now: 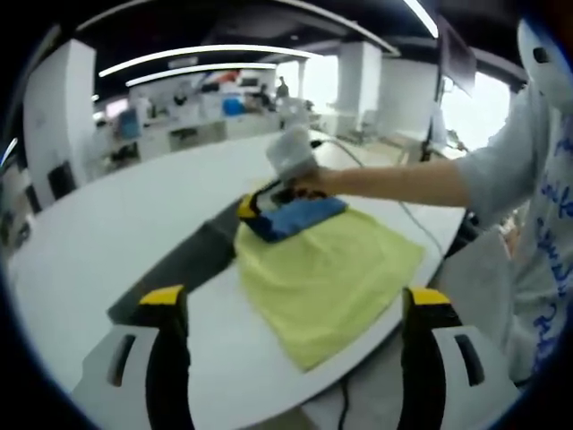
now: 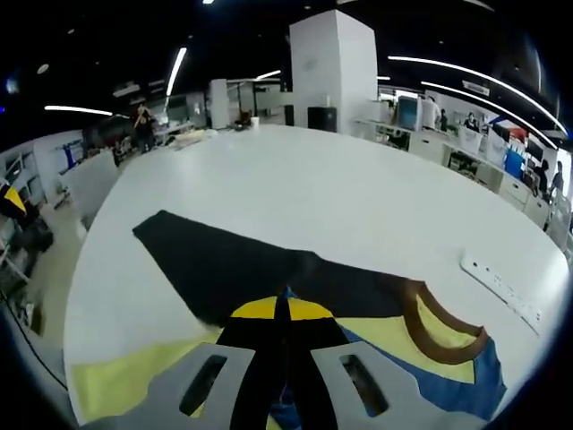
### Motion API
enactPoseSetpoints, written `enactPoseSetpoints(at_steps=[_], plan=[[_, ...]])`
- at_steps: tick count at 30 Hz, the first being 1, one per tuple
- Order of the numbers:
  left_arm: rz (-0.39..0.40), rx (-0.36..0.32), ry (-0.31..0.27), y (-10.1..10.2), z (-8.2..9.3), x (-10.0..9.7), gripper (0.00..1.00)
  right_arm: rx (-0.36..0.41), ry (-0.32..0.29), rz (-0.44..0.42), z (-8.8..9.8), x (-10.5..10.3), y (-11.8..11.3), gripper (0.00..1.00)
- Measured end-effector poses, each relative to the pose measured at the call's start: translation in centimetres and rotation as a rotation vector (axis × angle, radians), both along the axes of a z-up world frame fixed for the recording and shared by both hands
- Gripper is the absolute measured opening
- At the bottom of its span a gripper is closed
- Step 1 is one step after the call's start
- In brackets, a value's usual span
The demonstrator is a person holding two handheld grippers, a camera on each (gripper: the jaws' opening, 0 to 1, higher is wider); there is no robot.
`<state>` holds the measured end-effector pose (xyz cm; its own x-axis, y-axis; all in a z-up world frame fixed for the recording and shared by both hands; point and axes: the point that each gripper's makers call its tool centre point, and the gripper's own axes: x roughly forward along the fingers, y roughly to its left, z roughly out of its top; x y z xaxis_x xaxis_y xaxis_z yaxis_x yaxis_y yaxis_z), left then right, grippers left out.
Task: Fold the garment on the visible template until the final outline fits inside the template.
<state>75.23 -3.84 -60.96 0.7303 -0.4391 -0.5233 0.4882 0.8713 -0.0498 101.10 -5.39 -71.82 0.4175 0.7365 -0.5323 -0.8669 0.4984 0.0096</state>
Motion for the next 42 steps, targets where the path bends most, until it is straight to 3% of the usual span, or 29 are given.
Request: enactPoseSetpoints(at_steps=[16,42], plan=[[-0.003,-0.014,0.011,0.0,-0.3,0.1,0.96,-0.034,0.009,0.016,-2.3,0.2,0.8,0.02],[0.014,-0.03,0.021,0.4,-0.8,0.2,0.95,-0.038,0.011,0.022,-3.2,0.1,1.8,0.02]])
